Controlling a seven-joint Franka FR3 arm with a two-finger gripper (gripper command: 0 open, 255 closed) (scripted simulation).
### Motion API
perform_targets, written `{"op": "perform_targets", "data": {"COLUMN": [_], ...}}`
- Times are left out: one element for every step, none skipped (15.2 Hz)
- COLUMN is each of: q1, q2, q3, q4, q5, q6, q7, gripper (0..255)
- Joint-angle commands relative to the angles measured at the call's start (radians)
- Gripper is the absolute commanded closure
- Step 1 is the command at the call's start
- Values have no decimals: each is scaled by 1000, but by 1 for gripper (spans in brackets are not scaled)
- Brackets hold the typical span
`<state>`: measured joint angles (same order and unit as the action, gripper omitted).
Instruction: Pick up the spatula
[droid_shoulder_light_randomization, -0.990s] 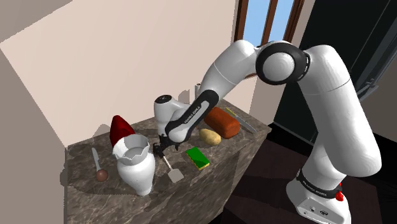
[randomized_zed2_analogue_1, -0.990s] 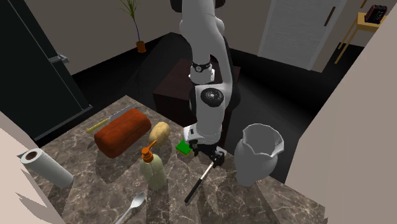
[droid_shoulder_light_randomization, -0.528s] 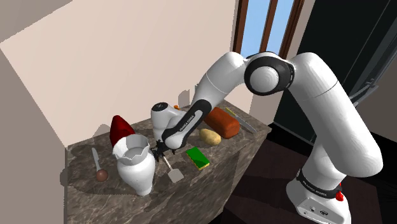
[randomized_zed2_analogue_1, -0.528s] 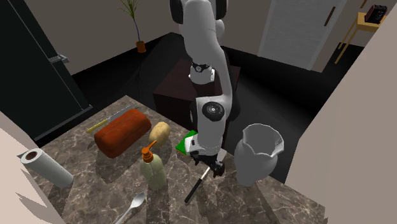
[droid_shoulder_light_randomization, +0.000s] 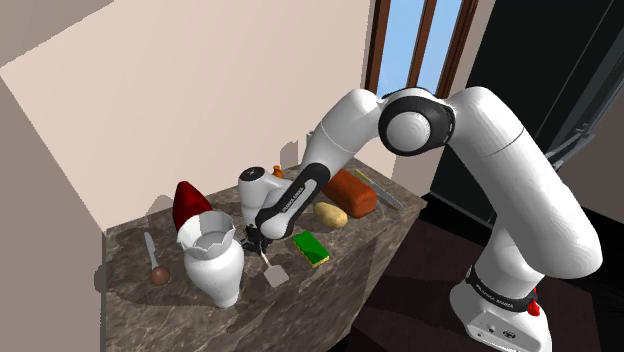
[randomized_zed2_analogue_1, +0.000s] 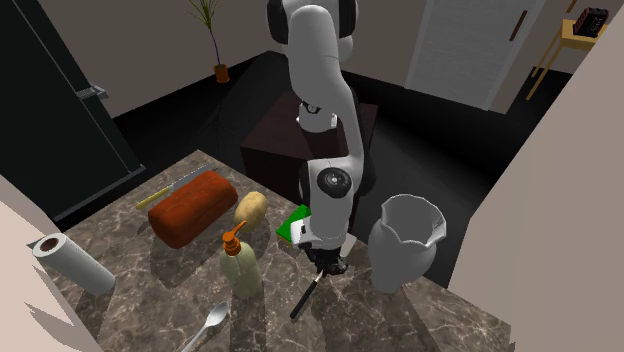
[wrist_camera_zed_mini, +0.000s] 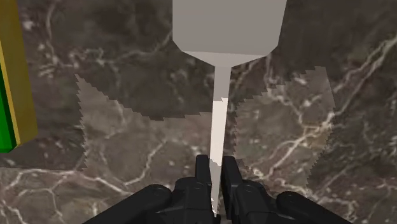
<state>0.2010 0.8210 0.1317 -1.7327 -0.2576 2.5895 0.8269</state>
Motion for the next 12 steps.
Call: {"op": "perform_targets", "data": {"q1": [0,0,0,0,0,1,-1,-3,-4,-6,-8,-9], "q2": [0,0,0,0,0,-2,-13,-25,-36,-48,-59,-70], "q3": [0,0,0,0,0,0,2,5,7,9,11,14], "q4": [0,0,0,0,0,-2,-7,-12,-16,-21,-25,-29], "q5": [0,0,0,0,0,0,2,3,5,7,9,11], "q6": [0,0,0,0,0,1,-6,-13,-20,-27,-34,-42], "q7": [0,0,0,0,0,1,0,-2,-3,-5,-6,-8], "gripper": [255,255,255,255,255,255,255,255,255,255,255,255]}}
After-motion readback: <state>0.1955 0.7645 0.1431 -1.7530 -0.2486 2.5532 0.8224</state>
